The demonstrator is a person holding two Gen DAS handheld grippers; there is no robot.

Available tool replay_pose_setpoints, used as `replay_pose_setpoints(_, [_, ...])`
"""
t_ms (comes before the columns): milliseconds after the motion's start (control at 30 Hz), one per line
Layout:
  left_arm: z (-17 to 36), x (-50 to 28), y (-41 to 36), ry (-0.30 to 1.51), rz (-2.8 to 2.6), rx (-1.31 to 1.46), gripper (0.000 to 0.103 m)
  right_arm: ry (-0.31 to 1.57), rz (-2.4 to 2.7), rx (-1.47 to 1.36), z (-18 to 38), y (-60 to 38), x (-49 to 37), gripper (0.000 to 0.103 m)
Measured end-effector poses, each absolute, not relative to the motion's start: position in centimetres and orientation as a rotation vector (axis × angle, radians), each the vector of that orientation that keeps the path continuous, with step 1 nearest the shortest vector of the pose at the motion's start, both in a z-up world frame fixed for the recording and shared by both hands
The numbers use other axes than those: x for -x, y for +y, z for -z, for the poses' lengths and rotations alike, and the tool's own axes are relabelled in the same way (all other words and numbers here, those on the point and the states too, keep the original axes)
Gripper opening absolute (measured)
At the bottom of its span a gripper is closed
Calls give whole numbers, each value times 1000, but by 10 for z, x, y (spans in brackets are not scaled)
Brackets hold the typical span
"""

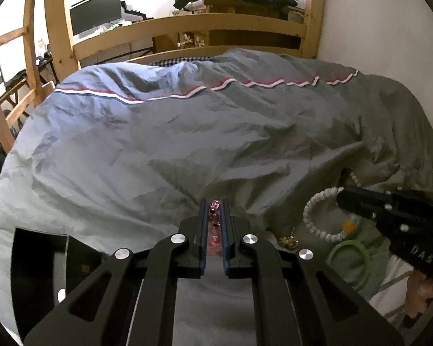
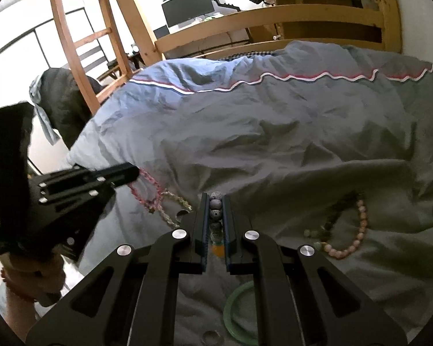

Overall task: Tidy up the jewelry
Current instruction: 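Carry the pink bracelet in the left tool while the right tool carries the white bracelet over the black box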

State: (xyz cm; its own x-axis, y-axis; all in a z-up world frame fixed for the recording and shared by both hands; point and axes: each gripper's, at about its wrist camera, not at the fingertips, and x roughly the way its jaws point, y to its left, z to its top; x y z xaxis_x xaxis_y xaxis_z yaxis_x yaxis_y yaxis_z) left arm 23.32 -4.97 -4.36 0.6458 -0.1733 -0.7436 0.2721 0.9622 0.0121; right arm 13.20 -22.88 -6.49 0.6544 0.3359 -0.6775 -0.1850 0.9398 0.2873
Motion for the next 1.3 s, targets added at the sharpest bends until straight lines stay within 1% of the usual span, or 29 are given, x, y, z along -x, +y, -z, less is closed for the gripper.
replay_pose_setpoints(167, [23, -211, -55, 826, 248, -134, 8, 826, -285, -169, 47, -231, -111, 9])
replay_pose_setpoints(400, [4, -167, -49, 874, 197, -175, 8, 863, -248, -105, 28, -224, -86, 9])
replay_pose_setpoints(533, [-9, -145, -29, 885, 174, -163, 8, 878, -249, -81, 21, -212, -73, 9])
replay_pose_setpoints(833, [-36, -125, 30, 870, 154, -100, 8, 880, -372, -109, -8, -172, -64, 9])
replay_pose_setpoints(1033, [-35, -124, 67, 884, 146, -49, 8, 884, -431, -65, -18, -124, -73, 9])
replay_pose_setpoints(1300, [-33, -128, 111, 885, 103, 2, 8, 900, -486, -44, -17, -69, -93, 9])
